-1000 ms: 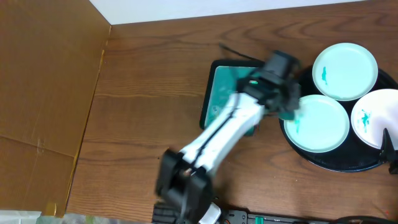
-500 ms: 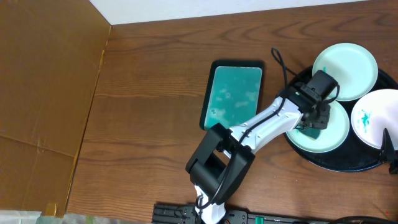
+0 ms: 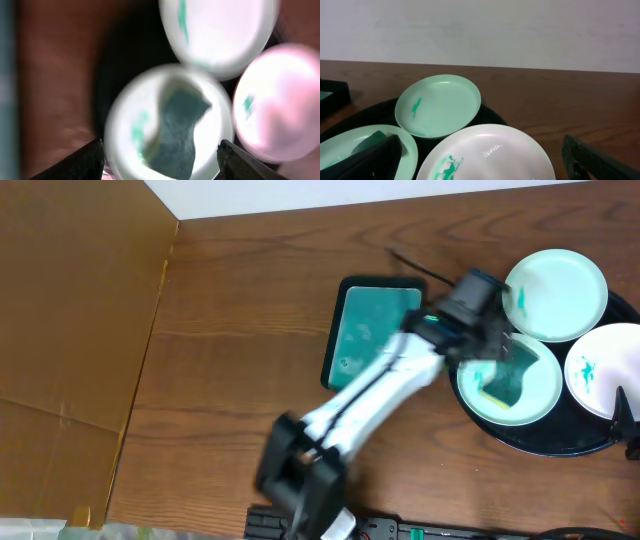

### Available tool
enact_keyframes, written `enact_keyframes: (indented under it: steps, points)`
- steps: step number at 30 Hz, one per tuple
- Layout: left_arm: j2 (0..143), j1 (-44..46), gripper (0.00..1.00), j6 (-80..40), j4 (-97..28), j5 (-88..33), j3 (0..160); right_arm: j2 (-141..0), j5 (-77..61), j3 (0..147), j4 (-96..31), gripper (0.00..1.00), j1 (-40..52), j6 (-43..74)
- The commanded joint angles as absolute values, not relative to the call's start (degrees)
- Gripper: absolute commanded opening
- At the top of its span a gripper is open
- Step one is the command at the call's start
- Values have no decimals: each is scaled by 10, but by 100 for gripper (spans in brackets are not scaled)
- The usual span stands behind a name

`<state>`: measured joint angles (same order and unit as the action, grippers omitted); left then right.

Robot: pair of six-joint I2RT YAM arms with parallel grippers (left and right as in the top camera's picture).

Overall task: Clean dirty plates on tray and stack at the side
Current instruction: 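Carry the sponge with the left gripper onto the lower-left plate, then move the right gripper to grip the rim of the lower-left plate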

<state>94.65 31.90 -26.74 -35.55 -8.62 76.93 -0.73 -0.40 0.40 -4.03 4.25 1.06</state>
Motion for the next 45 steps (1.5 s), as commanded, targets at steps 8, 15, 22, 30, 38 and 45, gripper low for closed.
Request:
enact_keyframes:
  steps: [8,15,22,30,38,45]
  points:
    - [854,151,73,-262,-408,-75,787,-5,-87,3,13,99,33,91]
    - [855,121,73,-262,-416,-75,781,-6,-161,8,343,99,33,145]
    - [855,122,73,-262,-412,-72,781,-91,-131,209,123,99,33,83]
    - [855,122,74,-262,-409,-68,781,-413,-226,546,-325,99,34,48]
    - [855,122,73,-262,-409,-68,781,-601,-412,581,-307,93,53,149]
    - [855,122,74,-262,-409,-68,781,-683,-62,581,-456,57,184,306]
